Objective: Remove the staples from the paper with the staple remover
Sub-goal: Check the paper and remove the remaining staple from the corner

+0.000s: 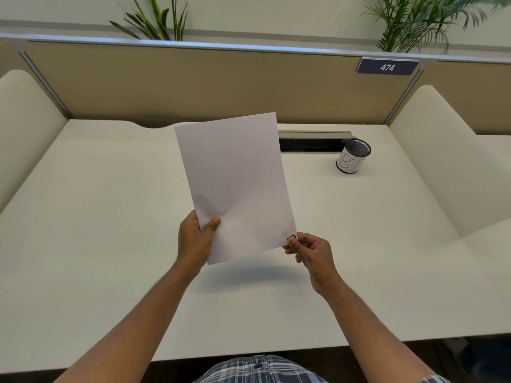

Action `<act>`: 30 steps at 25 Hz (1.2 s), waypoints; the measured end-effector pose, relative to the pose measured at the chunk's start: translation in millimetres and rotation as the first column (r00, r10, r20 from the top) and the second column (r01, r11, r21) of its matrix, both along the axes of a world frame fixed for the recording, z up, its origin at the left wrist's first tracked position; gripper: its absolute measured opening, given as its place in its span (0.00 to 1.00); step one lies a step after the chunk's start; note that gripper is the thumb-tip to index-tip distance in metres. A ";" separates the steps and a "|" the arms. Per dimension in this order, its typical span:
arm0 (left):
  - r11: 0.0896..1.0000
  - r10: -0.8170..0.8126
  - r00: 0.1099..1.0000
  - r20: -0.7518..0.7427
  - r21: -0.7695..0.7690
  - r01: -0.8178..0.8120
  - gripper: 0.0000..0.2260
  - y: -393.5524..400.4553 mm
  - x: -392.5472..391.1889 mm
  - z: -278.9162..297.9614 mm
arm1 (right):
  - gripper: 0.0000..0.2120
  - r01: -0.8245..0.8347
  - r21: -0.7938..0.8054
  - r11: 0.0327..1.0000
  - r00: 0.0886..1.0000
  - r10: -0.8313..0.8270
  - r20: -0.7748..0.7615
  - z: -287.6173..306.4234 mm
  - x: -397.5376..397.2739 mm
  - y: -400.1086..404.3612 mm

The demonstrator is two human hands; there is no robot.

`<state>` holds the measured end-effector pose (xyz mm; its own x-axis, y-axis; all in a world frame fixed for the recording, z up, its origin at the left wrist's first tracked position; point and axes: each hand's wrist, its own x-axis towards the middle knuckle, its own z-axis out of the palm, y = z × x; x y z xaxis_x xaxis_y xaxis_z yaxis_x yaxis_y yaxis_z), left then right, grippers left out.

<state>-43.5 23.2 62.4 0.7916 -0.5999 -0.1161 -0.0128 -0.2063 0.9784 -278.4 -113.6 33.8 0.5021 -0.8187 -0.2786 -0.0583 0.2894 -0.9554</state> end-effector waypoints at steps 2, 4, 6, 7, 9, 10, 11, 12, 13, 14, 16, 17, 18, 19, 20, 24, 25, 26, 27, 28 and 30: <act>1.000 0.002 1.000 -0.004 0.001 -0.002 0.13 -0.4 -0.8 0.1 | 0.03 0.016 0.007 1.000 1.000 -0.016 0.003 -1.4 1.2 -0.2; 1.000 0.000 1.000 0.003 0.006 0.000 0.13 -0.4 -1.0 0.1 | 0.03 0.025 0.019 1.000 1.000 -0.025 0.003 -2.3 1.7 0.0; 1.000 -0.002 1.000 0.008 0.006 0.002 0.13 -0.2 -0.6 0.0 | 0.03 0.022 0.024 0.999 1.000 -0.022 0.005 -2.7 0.7 0.7; 1.000 -0.001 1.000 0.010 0.008 0.001 0.12 -0.1 -0.7 0.6 | 0.05 0.015 0.022 1.000 1.000 -0.015 0.006 -1.9 0.1 0.9; 1.000 0.006 1.000 0.010 0.006 -0.006 0.12 -0.1 0.2 1.4 | 0.10 -0.015 0.015 1.000 1.000 0.015 0.017 1.6 -1.0 1.1; 1.000 0.007 1.000 0.008 0.002 -0.007 0.12 -0.1 0.8 1.9 | 0.13 -0.033 0.018 0.999 0.999 0.032 0.025 3.0 -1.6 1.0; 1.000 0.011 1.000 0.005 -0.001 -0.011 0.11 -0.2 1.1 3.0 | 0.16 -0.047 0.023 0.999 0.998 0.046 0.032 3.5 -2.9 0.4; 1.000 0.016 1.000 0.002 -0.001 -0.016 0.11 -0.3 1.2 3.7 | 0.18 -0.055 0.027 0.998 0.998 0.054 0.035 3.4 -4.6 -0.7; 1.000 0.021 1.000 0.000 0.000 -0.021 0.11 -0.5 1.3 4.4 | 0.20 -0.059 0.031 0.998 0.997 0.058 0.041 3.1 -6.6 -1.9; 1.000 0.025 1.000 -0.002 0.003 -0.025 0.11 -0.2 1.5 4.6 | 0.21 -0.060 0.036 0.998 0.997 0.058 0.048 1.8 -8.9 -3.3; 1.000 0.029 1.000 -0.009 0.004 -0.029 0.11 0.0 1.6 4.9 | 0.20 -0.043 0.042 0.998 0.998 0.041 0.043 -2.1 -12.7 -5.8; 1.000 0.031 0.999 -0.015 0.004 -0.031 0.10 0.1 1.6 4.9 | 0.19 -0.026 0.042 0.999 0.999 0.025 0.022 -6.0 -14.4 -7.7; 0.999 0.033 0.999 -0.022 0.004 -0.033 0.10 0.1 1.4 4.6 | 0.17 -0.005 0.031 1.000 1.000 0.006 -0.012 -10.2 -15.9 -9.1; 0.999 0.035 0.999 -0.027 0.007 -0.035 0.10 0.0 1.2 4.6 | 0.15 0.018 0.002 1.000 0.997 -0.018 -0.073 -15.8 -17.1 -10.5; 0.999 0.037 0.999 -0.034 0.010 -0.037 0.10 0.1 1.1 4.3 | 0.15 0.035 -0.059 0.998 0.985 -0.045 -0.169 -21.8 -18.2 -11.9; 0.999 0.046 0.995 -0.091 -0.001 -0.047 0.10 1.0 0.3 3.5 | 0.18 -0.086 -0.418 0.904 0.755 -0.214 -0.619 -47.1 -26.2 -15.3; 0.999 0.049 0.993 -0.107 -0.005 -0.050 0.11 1.0 0.5 3.2 | 0.19 -0.135 -0.459 0.878 0.709 -0.238 -0.663 -52.2 -28.3 -15.8; 0.999 0.051 0.992 -0.118 -0.005 -0.052 0.11 1.2 1.0 2.2 | 0.20 -0.173 -0.481 0.859 0.674 -0.253 -0.694 -55.9 -30.2 -16.3; 0.999 0.051 0.991 -0.123 0.000 -0.051 0.11 1.1 1.3 2.2 | 0.20 -0.204 -0.495 0.845 0.646 -0.263 -0.716 -61.0 -32.5 -17.6; 0.999 0.049 0.991 -0.125 0.006 -0.049 0.11 1.3 1.7 2.2 | 0.20 -0.230 -0.505 0.832 0.624 -0.273 -0.732 -64.2 -34.4 -17.7; 0.999 0.045 0.991 -0.126 0.013 -0.043 0.11 1.6 2.6 2.2 | 0.20 -0.235 -0.521 0.820 0.615 -0.290 -0.733 -69.1 -37.9 -16.1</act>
<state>-41.0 24.8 64.5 0.7960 -0.5630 -0.2225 0.1198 -0.2137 0.9695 -316.3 -129.7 -35.3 0.2918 -0.9544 -0.0630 -0.8230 -0.2169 -0.5250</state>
